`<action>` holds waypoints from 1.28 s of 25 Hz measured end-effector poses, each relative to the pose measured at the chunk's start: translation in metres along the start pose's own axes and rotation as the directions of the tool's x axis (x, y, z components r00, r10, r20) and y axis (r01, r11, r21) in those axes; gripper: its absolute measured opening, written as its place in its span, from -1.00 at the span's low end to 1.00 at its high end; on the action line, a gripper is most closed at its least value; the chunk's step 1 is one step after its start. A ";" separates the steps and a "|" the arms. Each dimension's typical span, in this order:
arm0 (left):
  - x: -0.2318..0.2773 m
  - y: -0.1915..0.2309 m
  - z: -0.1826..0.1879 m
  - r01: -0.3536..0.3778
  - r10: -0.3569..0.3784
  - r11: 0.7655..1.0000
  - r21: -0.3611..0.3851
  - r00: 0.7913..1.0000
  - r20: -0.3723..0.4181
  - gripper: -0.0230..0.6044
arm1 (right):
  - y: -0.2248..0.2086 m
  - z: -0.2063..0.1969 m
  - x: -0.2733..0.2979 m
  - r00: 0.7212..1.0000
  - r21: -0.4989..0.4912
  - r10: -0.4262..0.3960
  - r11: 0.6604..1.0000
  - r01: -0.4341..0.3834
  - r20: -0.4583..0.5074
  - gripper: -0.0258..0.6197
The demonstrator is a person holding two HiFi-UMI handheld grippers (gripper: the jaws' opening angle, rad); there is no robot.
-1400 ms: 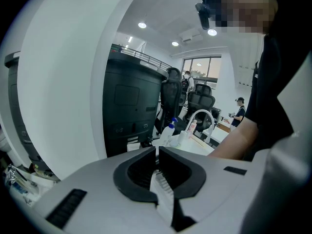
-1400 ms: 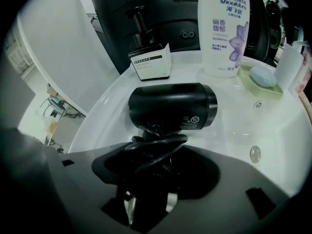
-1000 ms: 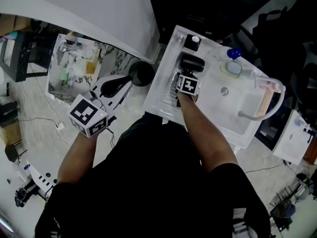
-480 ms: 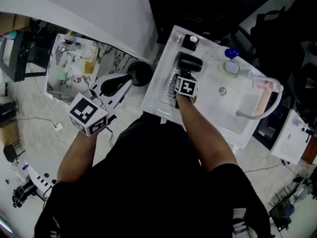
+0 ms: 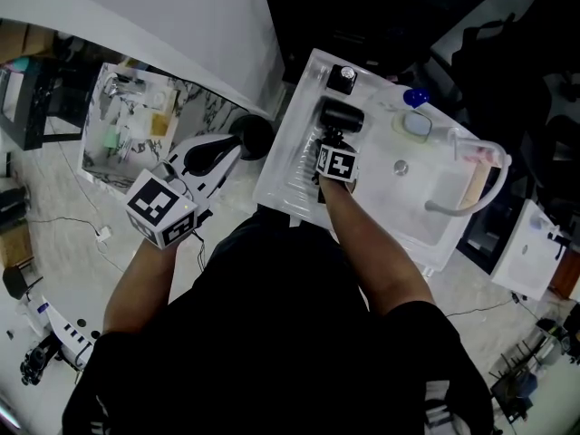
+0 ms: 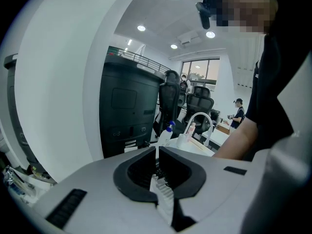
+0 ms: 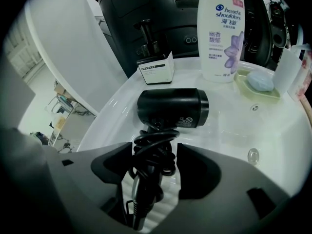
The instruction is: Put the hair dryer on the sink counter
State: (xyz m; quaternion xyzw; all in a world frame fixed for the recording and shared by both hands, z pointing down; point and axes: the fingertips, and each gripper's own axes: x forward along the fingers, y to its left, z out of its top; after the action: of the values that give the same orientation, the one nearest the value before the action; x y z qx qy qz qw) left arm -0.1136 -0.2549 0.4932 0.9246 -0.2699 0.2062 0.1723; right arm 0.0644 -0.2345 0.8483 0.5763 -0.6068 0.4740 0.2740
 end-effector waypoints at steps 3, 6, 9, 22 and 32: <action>0.000 -0.004 0.000 0.010 -0.010 1.000 0.005 1.000 0.011 -0.80 | 0.000 0.003 -0.005 1.000 -0.007 0.008 1.000 -0.008 0.013 0.01; 0.001 -0.007 0.003 0.003 -0.003 1.000 0.005 1.000 0.011 -0.80 | -0.002 0.007 -0.010 1.000 -0.012 0.012 1.000 -0.011 0.025 0.01; 0.000 -0.010 0.003 0.007 -0.007 1.000 0.010 1.000 0.019 -0.80 | -0.003 0.010 -0.014 0.999 -0.012 0.016 1.000 -0.015 0.035 0.01; -0.005 -0.023 0.016 -0.004 0.003 0.999 0.032 0.999 0.049 -0.80 | -0.009 0.033 -0.044 0.993 -0.036 0.035 0.999 -0.032 0.108 0.00; -0.010 -0.039 0.026 -0.014 0.010 0.999 0.045 0.997 0.078 -0.80 | -0.011 0.068 -0.086 0.972 -0.063 0.069 0.996 -0.056 0.223 -0.01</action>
State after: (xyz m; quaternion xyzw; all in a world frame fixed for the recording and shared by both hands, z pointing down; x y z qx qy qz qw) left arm -0.0917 -0.2311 0.4583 0.9340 -0.2772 0.1770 0.1394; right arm 0.1050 -0.2557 0.7484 0.5991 -0.6647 0.3968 0.2045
